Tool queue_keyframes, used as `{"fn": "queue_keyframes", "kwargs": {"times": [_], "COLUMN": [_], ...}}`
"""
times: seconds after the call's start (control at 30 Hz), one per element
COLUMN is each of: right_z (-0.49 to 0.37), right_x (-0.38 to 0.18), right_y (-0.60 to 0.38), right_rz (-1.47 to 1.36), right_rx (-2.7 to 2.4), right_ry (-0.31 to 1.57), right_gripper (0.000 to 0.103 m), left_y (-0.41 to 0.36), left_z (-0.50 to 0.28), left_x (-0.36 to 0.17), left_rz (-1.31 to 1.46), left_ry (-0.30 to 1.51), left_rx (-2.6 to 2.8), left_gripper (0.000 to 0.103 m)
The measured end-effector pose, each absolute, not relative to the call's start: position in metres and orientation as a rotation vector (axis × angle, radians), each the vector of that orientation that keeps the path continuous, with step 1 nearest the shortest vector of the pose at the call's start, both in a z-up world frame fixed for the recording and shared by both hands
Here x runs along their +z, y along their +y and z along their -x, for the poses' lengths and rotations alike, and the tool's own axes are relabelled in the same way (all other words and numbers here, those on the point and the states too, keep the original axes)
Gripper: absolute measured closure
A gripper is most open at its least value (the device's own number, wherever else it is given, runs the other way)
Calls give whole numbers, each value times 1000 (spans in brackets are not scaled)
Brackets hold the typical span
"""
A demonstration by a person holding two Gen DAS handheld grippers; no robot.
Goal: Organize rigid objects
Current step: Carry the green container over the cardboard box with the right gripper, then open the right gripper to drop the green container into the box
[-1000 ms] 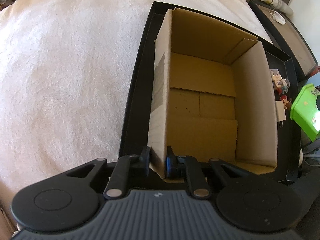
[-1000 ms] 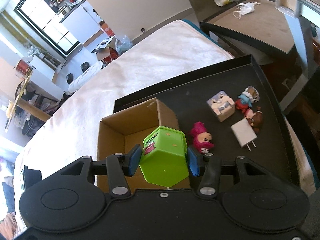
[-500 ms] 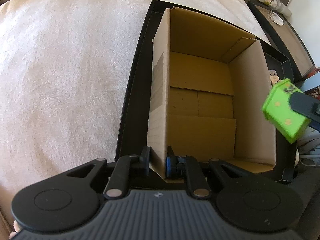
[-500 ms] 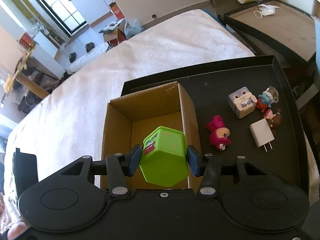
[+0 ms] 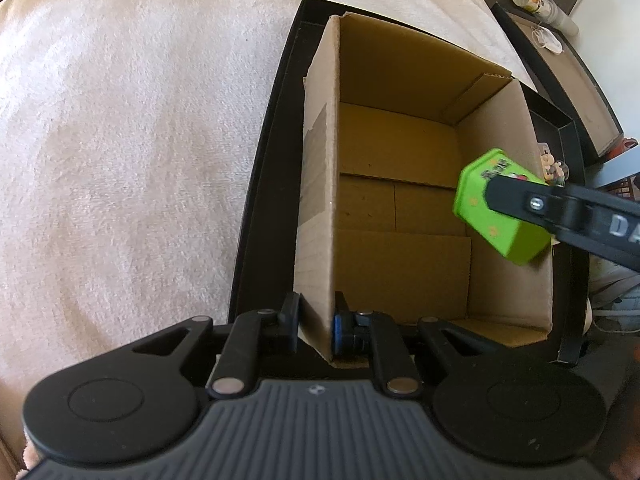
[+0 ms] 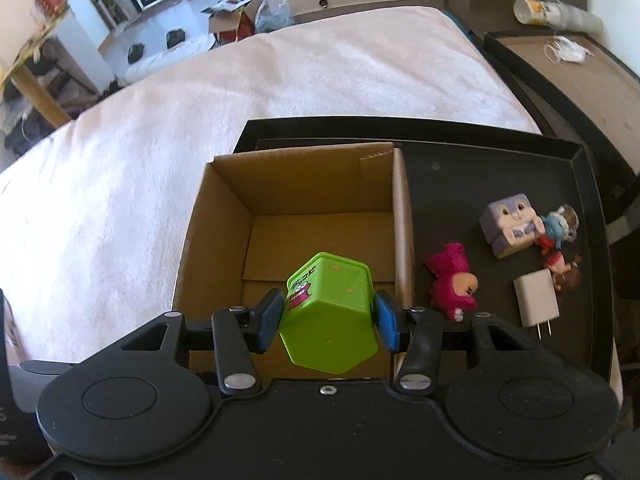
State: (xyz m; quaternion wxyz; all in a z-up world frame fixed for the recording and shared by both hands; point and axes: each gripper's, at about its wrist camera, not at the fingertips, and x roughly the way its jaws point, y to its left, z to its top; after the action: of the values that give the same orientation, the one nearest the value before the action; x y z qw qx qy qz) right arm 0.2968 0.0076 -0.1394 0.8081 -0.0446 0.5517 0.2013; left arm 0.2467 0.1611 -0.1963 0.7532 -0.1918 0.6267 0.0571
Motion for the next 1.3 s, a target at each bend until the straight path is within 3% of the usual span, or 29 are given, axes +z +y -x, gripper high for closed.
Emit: {"fn": "queue_keyframes", "kwargs": {"times": [0.4,0.5,0.63,0.77,1.3], "right_z": [-303,-302,-303,-301,-287], "right_x": [-135,-126,-125,-124,-111], "right_y": [33,36,32,22,-24], "right_rz": [91,101,102,106,129], "right_rx": [507,522,517,486,401], "right_ry": [1133,1091,1104,1109,1102], "right_gripper": [53,47,45,29,11], "left_y": [165,165,164,163,154], "left_z": [-244,-245,-244,-244,-245], "left_x": [-197,-197,-197,-196,-192], "left_rz": [441,441,431,434,413], "left_ry": [1360,1360,1360,1359,1359], "left_rx": [117,118,121,124,157], "left_gripper": [87,87,87,86,86]}}
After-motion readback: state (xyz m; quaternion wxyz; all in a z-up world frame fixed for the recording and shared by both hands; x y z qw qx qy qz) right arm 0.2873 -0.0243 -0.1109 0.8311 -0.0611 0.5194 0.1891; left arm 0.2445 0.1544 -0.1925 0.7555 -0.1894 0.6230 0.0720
